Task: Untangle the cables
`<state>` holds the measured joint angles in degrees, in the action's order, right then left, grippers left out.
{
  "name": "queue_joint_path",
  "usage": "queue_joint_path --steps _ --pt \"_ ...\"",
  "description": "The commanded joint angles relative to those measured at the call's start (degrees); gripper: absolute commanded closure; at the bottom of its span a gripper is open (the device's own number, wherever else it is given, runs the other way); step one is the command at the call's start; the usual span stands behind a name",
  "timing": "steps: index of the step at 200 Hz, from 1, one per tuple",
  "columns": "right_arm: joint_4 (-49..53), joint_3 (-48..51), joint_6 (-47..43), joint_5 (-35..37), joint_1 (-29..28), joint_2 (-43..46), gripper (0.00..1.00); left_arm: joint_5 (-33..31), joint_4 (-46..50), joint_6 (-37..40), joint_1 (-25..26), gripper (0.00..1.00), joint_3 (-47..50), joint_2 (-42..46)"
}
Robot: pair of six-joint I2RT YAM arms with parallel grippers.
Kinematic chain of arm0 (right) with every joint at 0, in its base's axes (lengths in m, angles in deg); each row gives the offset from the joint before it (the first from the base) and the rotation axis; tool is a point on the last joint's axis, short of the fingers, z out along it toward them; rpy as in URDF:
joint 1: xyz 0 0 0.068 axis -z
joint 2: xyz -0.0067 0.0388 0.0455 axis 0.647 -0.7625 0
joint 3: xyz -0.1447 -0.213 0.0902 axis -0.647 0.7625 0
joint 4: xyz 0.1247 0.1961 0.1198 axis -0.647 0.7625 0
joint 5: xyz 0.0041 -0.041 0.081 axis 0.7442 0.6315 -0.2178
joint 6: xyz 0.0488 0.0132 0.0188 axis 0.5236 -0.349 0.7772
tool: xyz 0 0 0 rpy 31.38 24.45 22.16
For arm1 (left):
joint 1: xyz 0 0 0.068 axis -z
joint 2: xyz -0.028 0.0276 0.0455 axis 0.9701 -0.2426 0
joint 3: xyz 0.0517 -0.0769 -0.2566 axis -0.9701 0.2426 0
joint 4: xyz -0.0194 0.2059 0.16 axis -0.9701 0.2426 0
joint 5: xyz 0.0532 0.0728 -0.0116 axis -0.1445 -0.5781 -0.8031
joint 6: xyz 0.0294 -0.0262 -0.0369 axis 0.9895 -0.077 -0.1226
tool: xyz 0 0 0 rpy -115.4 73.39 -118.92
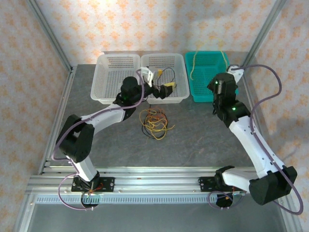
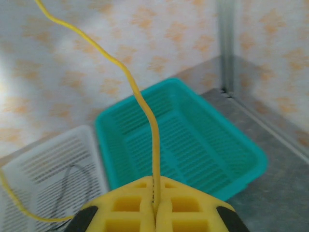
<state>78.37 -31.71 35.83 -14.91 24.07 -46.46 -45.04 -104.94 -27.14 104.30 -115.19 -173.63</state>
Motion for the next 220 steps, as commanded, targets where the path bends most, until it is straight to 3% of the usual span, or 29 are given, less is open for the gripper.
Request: queue_joint_path --steps 1,47,109,186,220 --pt "3.2 -3.2 -2.0 3.8 3.8 -3.8 1.0 -1.1 -0.3 -1.8 -0.8 0.0 1.8 4.5" --pt "8.1 -12.2 -5.4 -2.4 10.6 -18.1 1.0 -2.7 5.7 -15.0 -3.7 0.0 -1.1 2.7" --pt "21.3 -31.6 -10.6 -7.6 13.1 -39.4 1.0 -5.9 20.3 -25.3 -4.1 0.01 -13.1 -6.7" --pt "32.0 -52.1 -13.5 -13.4 14.6 -58.5 0.9 -14.1 33.3 -21.3 -0.5 0.01 -21.4 -13.9" --pt "32.5 -58.1 -12.9 -12.9 14.7 -63.1 0.76 -16.2 35.2 -21.2 1.0 0.01 -22.7 -15.9"
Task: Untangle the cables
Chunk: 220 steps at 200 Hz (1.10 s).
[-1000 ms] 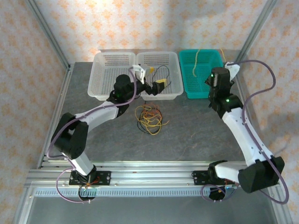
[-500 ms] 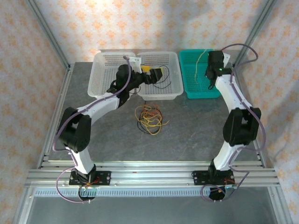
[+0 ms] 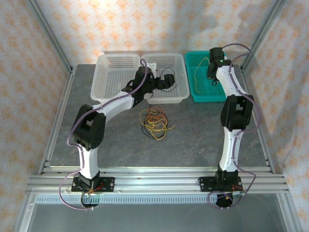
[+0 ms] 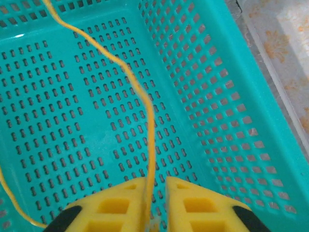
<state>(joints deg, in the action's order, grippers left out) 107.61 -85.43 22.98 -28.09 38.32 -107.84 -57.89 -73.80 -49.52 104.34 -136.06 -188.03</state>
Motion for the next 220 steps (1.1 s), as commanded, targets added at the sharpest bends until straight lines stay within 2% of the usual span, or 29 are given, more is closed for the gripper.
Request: queue_joint_path --steps 1,25,56,83,106,143,166,185,195,220 --pt "3.3 -4.5 0.0 0.3 0.4 -1.8 0.76 -3.4 4.1 1.2 0.9 0.01 -1.9 -1.5" --pt "2.5 -5.8 0.7 0.0 0.4 -1.6 0.62 -4.0 5.4 1.8 1.0 0.01 -2.2 -1.3" --pt "0.9 -3.8 1.1 -0.1 0.2 1.6 0.59 -5.8 6.6 3.2 1.0 0.01 -0.6 1.3" --pt "-8.1 7.4 -0.5 -1.3 -2.4 10.0 0.6 -8.0 9.7 5.3 1.2 0.01 1.4 5.4" --pt "-15.5 17.5 0.7 -8.2 -5.1 17.9 0.57 -11.6 10.1 4.8 1.6 0.01 6.1 10.1" --pt "-26.4 33.1 6.5 -16.7 -10.4 28.4 0.56 -12.5 14.3 -0.6 1.3 0.01 12.3 15.7" --pt "-31.8 41.9 7.9 -17.0 -15.4 32.6 0.56 -12.0 17.1 -1.4 0.8 0.01 15.6 17.9" --pt "-33.7 46.6 8.1 -15.4 -20.0 34.6 0.56 -11.4 15.1 -0.5 0.8 0.01 21.2 21.1" --pt "-34.0 48.8 8.8 -13.2 -22.4 35.4 0.56 -12.3 13.2 -1.0 0.8 0.0 25.1 24.0" --pt "-35.1 53.5 9.8 -13.1 -27.4 36.9 0.56 -16.4 10.1 -1.9 0.8 0.01 34.1 31.7"
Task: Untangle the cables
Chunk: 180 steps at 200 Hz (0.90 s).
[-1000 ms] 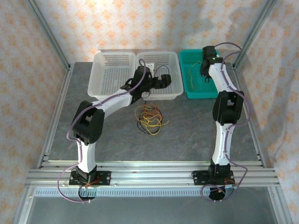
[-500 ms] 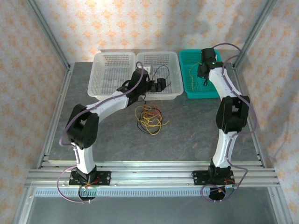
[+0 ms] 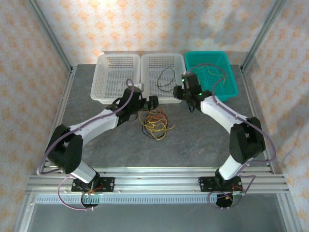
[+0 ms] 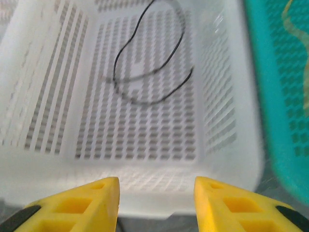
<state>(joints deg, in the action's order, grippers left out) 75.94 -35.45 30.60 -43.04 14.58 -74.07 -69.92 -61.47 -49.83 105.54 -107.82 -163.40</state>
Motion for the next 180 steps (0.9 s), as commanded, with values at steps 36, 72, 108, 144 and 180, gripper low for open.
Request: queue_joint_path --steps 36,72,108,144,180 --pt "-4.4 8.3 3.1 2.5 -11.1 4.4 0.57 -3.2 -4.8 -4.0 -0.4 0.01 15.0 13.9" --pt "-2.7 8.0 4.1 5.5 -17.6 3.1 0.57 0.2 -11.5 -11.2 -1.6 0.05 24.1 16.7" --pt "0.4 4.8 6.1 7.9 -19.9 1.1 0.6 3.7 -14.6 -12.8 -4.5 0.22 26.2 13.5" --pt "0.5 4.2 6.6 7.8 -19.7 1.5 0.61 8.6 -14.3 -8.2 -6.4 0.35 22.1 7.0" --pt "-2.3 6.1 7.4 6.5 -19.2 4.7 0.61 8.5 -12.6 -5.0 -6.9 0.4 18.5 1.6"
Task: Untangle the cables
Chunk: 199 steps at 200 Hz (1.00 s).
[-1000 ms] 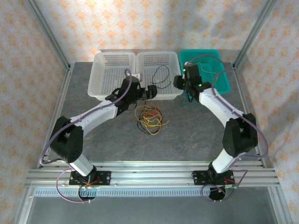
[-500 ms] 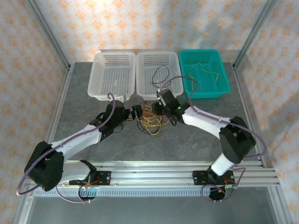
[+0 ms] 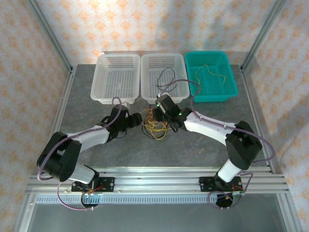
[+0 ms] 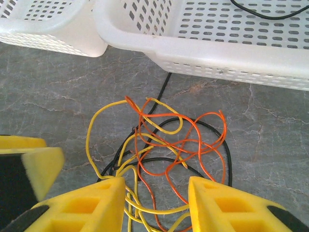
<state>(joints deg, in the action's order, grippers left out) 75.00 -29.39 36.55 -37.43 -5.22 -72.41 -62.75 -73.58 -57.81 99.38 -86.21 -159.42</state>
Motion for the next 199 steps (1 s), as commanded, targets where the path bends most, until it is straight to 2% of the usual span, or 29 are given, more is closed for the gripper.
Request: queue_joint_path --steps 1,37,49,67,97,168,199 --pt "-1.5 0.2 1.4 0.8 0.6 3.1 0.61 1.4 -0.5 3.7 -0.8 0.4 -3.1 -2.6" --pt "-3.0 2.1 1.0 1.6 0.8 6.4 0.62 2.8 -1.0 6.4 -1.4 0.44 -5.7 -7.1" --pt "-4.0 3.0 0.2 1.2 0.9 7.6 0.61 3.4 -0.9 7.1 -1.4 0.49 -6.5 -8.1" --pt "-4.9 3.8 -1.1 -3.1 1.6 8.6 0.6 4.1 -1.1 7.6 -1.5 0.53 -7.3 -9.5" --pt "-6.7 5.1 -2.1 -9.2 1.5 9.0 0.58 4.0 -1.3 8.1 -1.5 0.54 -8.9 -11.6" --pt "-6.0 5.9 -0.9 -6.8 1.5 9.3 0.57 5.7 -2.6 8.4 -2.0 0.64 -11.0 -16.0" --pt "-6.6 6.2 -0.1 -6.6 1.6 9.0 0.54 7.1 -4.2 8.2 -1.9 0.75 -11.0 -16.0"
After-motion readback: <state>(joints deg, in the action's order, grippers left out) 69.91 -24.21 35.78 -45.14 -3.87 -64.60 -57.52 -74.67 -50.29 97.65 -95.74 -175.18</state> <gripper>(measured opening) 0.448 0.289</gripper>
